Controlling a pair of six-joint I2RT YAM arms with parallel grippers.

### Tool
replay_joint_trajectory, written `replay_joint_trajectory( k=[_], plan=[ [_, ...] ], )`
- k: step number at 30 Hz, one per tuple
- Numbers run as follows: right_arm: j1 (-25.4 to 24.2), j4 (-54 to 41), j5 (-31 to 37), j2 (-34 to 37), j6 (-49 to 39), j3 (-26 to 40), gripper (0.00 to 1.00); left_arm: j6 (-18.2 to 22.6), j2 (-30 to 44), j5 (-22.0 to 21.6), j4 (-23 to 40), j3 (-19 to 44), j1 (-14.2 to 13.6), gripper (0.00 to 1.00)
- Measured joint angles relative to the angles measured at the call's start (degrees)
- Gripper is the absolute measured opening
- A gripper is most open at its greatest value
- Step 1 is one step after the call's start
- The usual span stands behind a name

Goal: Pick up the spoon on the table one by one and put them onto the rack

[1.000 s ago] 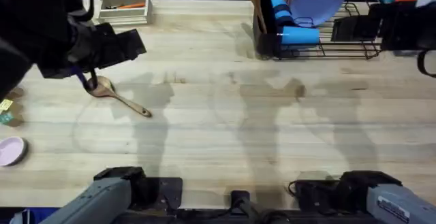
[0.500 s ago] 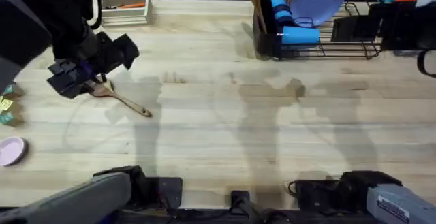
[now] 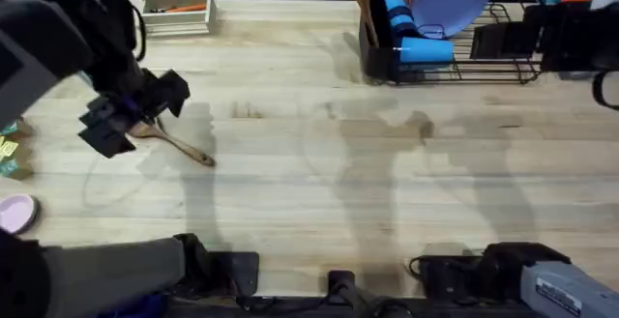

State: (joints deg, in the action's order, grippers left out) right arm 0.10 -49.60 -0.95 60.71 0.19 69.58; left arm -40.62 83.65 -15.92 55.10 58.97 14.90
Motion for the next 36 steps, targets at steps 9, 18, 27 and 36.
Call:
replay_joint_trajectory(
  k=[9, 18, 27, 36],
  plan=[
    [0.0, -0.02, 0.0, 0.0, 0.0, 0.0, 0.996, -1.29, 0.95, 0.02, -14.8, -12.25, 0.0, 0.993],
    [0.0, 0.0, 0.0, 0.0, 0.0, 0.0, 0.996, -1.57, -1.46, 0.24, -22.22, -16.92, 0.0, 0.993],
    [0.0, -0.02, 0.0, 0.0, 0.0, 0.0, 0.996, -1.84, -1.82, -0.24, -24.3, -17.81, 0.0, 0.662],
    [0.0, -0.02, 0.0, 0.0, 0.0, 0.0, 0.996, -1.86, -1.79, -0.46, -24.83, -17.89, 0.0, 0.202]
  ],
)
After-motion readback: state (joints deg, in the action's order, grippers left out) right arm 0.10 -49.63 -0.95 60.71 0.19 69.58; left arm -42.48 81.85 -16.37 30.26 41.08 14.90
